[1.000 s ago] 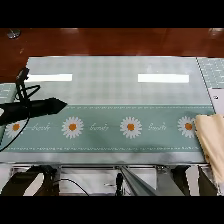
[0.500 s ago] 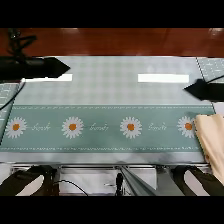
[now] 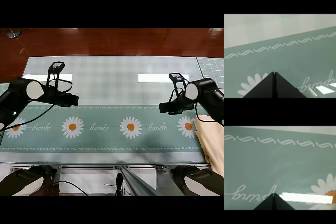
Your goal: Fold the shirts.
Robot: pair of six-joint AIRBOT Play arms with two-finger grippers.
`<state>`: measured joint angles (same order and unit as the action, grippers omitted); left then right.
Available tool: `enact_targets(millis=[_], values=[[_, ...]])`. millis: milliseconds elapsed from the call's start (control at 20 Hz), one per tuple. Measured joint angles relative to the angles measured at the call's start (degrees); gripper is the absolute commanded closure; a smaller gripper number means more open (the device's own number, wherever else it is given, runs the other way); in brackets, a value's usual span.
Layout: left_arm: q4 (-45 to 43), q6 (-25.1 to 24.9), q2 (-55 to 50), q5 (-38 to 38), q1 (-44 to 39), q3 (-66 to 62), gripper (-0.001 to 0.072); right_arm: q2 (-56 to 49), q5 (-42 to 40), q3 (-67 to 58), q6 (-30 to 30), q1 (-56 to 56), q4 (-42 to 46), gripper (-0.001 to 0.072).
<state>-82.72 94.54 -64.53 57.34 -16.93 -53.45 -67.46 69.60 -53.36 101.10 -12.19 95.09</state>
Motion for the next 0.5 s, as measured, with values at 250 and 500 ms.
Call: enact_targets(millis=[250,500], values=[[-1.7,1.7,-0.3,0.1,-0.2,1.2,0.0684,-0.8,0.7,0.0,1.1,-0.9,2.2,0.0690],[-2.0,2.1,-0.3,0.2,-0.2,1.4,0.0684,-0.9,0.8,0.0,1.4,-1.0,2.6,0.0690]])
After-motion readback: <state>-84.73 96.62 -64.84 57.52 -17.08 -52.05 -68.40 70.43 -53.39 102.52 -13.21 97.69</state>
